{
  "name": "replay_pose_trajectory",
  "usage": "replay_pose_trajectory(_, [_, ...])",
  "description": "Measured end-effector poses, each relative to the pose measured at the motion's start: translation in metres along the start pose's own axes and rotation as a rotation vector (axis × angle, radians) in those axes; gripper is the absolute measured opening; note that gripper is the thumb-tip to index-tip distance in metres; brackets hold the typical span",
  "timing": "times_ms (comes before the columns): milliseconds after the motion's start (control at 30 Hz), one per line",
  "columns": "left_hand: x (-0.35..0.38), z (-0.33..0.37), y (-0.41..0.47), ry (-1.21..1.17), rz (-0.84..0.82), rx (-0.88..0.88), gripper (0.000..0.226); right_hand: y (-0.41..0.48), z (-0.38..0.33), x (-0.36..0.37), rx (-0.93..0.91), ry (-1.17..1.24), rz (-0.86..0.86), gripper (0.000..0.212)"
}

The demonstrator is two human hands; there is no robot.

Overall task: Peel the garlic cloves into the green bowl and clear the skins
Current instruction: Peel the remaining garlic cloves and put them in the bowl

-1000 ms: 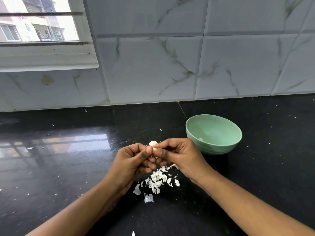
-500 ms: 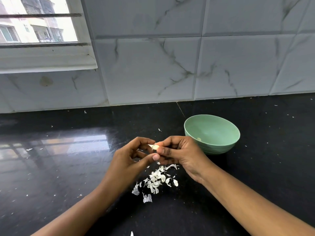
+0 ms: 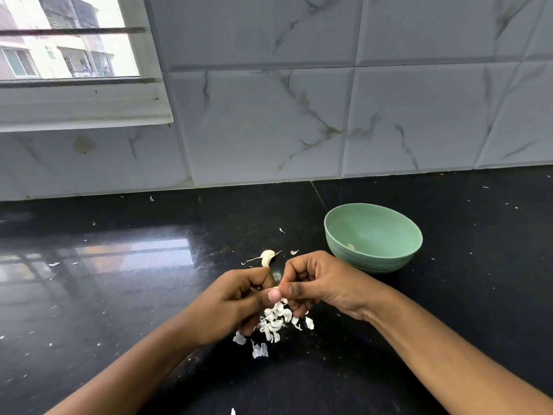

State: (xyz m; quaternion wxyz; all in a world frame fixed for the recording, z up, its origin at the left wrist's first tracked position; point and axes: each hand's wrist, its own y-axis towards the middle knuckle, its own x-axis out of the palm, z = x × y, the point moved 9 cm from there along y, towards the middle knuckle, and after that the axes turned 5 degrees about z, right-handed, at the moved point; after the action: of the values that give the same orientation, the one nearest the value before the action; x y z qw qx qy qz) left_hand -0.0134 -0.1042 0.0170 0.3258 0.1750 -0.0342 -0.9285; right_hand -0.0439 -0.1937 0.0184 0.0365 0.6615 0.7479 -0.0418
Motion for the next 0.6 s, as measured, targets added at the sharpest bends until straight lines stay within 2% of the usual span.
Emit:
replay_pose_trajectory(100, [0.001,-0.003,0.001,-0.153,-0.037,-0.057,0.032,0.002,-0.008,-0.001,-0.094,-0.013,0.023,0.014])
replay_pose_trajectory(267, [0.009,-0.015,-0.003,-0.425,-0.127,-0.239,0.029,-0.001,-0.025,-0.002,-0.350,-0.392,0.093,0.012])
replay_pose_trajectory(333, [0.014,-0.014,-0.005,-0.552,-0.183,-0.283,0.029,-0.005,-0.032,0.000,-0.450,-0.467,0.115,0.011])
replay_pose_trajectory(433, [0.017,-0.011,-0.007,-0.683,-0.226,-0.309,0.026,-0.008,-0.039,-0.001,-0.518,-0.473,0.143,0.013])
replay_pose_trajectory(600, [0.015,-0.008,-0.007,-0.766,-0.218,-0.286,0.021,-0.006,-0.036,-0.004,-0.484,-0.328,0.139,0.007])
